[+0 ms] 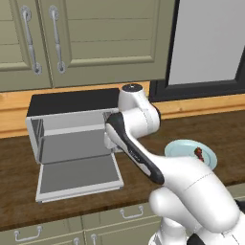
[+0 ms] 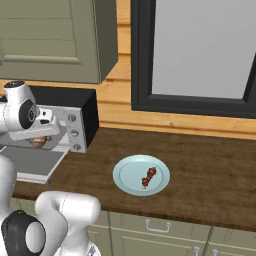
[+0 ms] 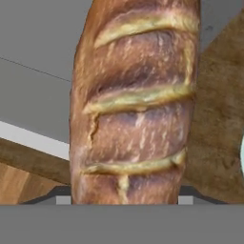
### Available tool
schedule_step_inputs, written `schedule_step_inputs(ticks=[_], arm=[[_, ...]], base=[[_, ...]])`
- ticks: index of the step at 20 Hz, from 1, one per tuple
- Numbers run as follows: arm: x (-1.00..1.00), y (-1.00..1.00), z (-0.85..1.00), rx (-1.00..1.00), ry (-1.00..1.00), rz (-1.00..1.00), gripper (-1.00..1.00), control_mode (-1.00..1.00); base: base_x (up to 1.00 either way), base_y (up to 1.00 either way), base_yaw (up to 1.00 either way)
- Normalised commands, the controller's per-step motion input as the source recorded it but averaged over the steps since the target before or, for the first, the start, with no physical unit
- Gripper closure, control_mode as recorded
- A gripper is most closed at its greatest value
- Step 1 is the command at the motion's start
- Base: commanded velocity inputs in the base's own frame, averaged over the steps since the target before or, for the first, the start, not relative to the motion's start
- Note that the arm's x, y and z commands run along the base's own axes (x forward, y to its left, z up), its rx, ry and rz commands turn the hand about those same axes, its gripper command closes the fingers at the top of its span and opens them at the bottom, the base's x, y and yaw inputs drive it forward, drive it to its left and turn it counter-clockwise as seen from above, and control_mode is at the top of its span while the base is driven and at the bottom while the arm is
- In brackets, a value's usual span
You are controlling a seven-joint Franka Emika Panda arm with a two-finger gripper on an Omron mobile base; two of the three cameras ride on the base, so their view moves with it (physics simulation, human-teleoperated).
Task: Pick up the kebab skewer and baguette bread, and place them inside the toaster oven. Close the toaster oven door and start by setting the timer.
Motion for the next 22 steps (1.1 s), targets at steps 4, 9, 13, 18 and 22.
schedule_step_inputs(ticks=[4, 9, 13, 18, 22], arm=[[0.16, 1.00, -0.08, 0.15, 0.01, 0.01, 1.00, -1.00], [0.13, 1.00, -0.26, 0.12, 0.00, -0.01, 1.00, -1.00], [0.07, 1.00, -0.45, 0.03, -0.04, -0.07, 1.00, -1.00], [0.31, 0.81, -0.05, 0.05, -0.03, -0.07, 1.00, -1.00], [0.33, 0.53, -0.01, 0.09, 0.02, -0.06, 1.00, -1.00]], base=[[0.00, 0.00, 0.00], [0.00, 0.00, 0.00], [0.00, 0.00, 0.00], [0.00, 0.00, 0.00], [0.00, 0.00, 0.00]])
